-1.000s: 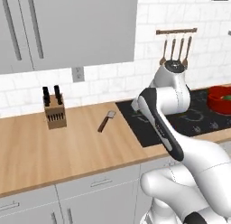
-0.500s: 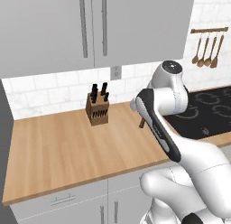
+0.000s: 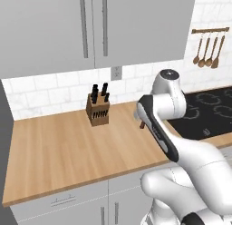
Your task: Put the broccoli and cucumber in the pot. Retrieve the spatula and lightly stir the vegetables in the pot.
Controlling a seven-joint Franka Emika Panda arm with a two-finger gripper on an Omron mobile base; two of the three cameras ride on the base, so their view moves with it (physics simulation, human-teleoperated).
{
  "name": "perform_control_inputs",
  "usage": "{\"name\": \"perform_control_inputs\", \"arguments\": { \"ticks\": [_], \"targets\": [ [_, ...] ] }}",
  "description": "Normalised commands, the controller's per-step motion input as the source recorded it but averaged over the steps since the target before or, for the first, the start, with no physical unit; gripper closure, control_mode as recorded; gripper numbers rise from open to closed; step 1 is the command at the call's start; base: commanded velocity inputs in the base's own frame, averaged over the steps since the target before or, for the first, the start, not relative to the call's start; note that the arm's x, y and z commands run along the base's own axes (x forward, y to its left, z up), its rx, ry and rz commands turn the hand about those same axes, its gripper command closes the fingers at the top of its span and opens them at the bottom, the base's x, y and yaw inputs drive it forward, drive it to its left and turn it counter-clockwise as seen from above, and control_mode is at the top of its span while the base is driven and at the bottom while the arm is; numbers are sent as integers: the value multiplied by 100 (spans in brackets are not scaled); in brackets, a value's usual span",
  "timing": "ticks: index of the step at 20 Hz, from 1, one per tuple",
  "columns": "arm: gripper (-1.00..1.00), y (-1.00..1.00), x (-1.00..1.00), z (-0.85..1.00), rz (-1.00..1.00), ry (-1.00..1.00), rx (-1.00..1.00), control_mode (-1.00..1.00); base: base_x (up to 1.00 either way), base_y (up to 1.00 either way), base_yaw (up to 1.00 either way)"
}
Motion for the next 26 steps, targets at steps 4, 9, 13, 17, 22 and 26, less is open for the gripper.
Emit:
{"name": "perform_control_inputs", "arguments": {
  "ticks": [4, 9, 13, 17, 22, 26],
  "targets": [
    [-100, -11, 29, -46, -6, 20, 0, -100, 0, 0, 0],
    [-100, -28, 47, -50, -13, 9, 3, -100, 0, 0, 0],
    [-100, -41, 80, -65, -25, 2, 1, -100, 0, 0, 0],
    [-100, -43, 100, -33, -24, 14, -7, -100, 0, 0, 0],
    [-100, 0, 40, -31, -10, -9, 4, -100, 0, 0, 0],
    [-100, 0, 5, -10, 0, -4, 6, -100, 0, 0, 0]
  ]
}}
